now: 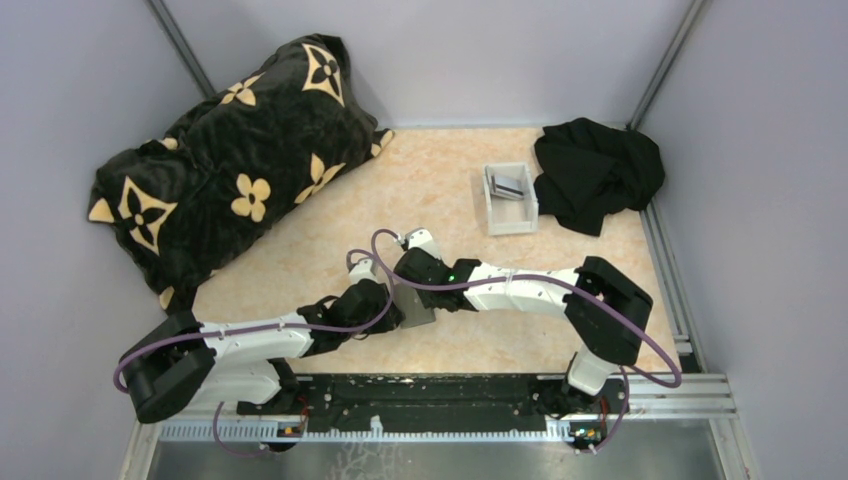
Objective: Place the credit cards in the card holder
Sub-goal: Close the card holder at the center of the board.
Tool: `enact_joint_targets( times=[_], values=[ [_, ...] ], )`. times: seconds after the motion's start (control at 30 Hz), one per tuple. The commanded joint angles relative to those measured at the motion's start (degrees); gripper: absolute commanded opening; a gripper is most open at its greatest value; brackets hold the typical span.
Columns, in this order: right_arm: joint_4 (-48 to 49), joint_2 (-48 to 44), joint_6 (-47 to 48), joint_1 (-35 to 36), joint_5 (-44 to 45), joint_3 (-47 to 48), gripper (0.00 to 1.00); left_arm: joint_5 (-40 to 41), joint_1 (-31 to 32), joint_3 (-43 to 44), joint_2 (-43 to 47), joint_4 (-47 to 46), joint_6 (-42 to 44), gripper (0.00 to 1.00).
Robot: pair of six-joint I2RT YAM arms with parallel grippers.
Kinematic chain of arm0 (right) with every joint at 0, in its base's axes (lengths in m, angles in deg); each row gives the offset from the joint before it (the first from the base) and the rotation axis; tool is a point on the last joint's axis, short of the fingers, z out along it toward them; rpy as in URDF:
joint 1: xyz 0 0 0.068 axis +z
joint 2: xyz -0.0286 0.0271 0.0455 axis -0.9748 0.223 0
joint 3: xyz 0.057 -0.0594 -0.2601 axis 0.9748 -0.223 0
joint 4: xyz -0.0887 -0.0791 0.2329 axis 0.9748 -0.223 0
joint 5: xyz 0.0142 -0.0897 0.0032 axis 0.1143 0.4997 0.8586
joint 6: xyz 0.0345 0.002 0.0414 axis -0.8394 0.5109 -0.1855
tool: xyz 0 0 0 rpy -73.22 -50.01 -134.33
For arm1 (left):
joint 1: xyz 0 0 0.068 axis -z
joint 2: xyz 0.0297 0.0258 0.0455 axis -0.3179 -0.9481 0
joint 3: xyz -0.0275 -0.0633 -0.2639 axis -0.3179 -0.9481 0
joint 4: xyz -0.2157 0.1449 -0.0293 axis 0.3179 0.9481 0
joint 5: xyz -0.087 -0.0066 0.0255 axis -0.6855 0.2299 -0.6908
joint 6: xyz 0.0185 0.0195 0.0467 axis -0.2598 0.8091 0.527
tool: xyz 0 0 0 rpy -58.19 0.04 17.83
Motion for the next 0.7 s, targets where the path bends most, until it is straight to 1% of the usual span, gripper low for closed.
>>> enact_joint_targets(
  times=[0.0,0.23,0.47,0.67],
  values=[
    [0.5,-3.1,0.1,0.8,0.9,3.2,0.15,-0.3,0.1,0.1,0.0,1.5,0.2,0.33],
    [0.4,-3.6,0.1,1.2,0.9,3.4,0.18,-0.3,0.1,0.1,0.1,1.6,0.1,0.33],
    [0.5,-3.3,0.0,1.2,0.8,2.9,0.15,-0.5,0.1,0.0,0.1,1.6,-0.2,0.33],
    [-0.3,-3.3,-0.1,1.2,1.3,2.6,0.17,-0.6,0.1,-0.1,0.2,1.6,-0.2,0.33]
  ],
)
